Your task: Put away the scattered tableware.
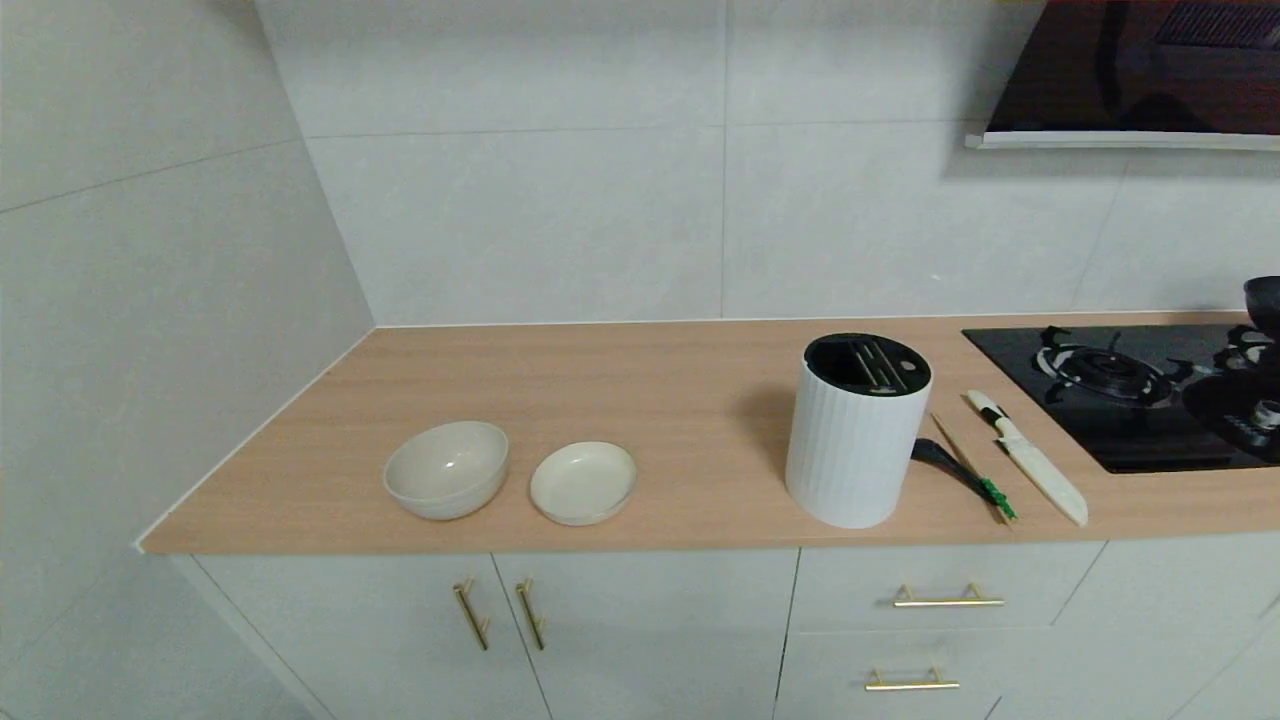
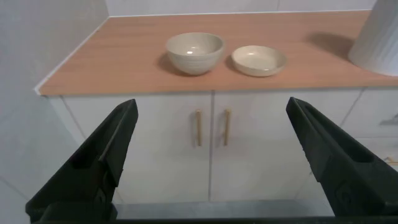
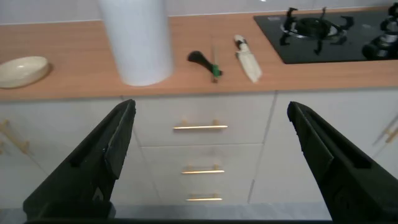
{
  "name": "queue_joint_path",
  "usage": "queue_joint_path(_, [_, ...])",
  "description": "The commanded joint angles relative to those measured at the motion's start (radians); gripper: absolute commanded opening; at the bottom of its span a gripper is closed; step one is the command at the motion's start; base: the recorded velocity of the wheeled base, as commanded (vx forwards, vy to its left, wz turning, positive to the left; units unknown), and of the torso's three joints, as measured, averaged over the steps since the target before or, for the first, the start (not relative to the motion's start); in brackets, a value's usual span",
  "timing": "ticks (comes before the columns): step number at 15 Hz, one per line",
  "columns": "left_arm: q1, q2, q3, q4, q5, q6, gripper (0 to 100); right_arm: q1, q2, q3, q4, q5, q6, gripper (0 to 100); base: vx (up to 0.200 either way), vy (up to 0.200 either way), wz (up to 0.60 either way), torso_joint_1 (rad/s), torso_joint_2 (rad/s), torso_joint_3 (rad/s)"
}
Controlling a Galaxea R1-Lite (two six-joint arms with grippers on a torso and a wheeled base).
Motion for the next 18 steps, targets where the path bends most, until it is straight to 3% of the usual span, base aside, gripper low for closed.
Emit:
queue_joint_path(1, [0.0,0.0,0.0,0.0,0.0,0.0,100,0.0,0.002,0.0,0.0,0.0,0.0,100,0.0,0.2,0.0,0.002,0.0,0.012])
queue_joint_path(18, [0.0,0.0,0.0,0.0,0.0,0.0,100,0.0,0.002,0.0,0.0,0.0,0.002,100,0.0,0.188,0.0,0.002,0.0,0.002])
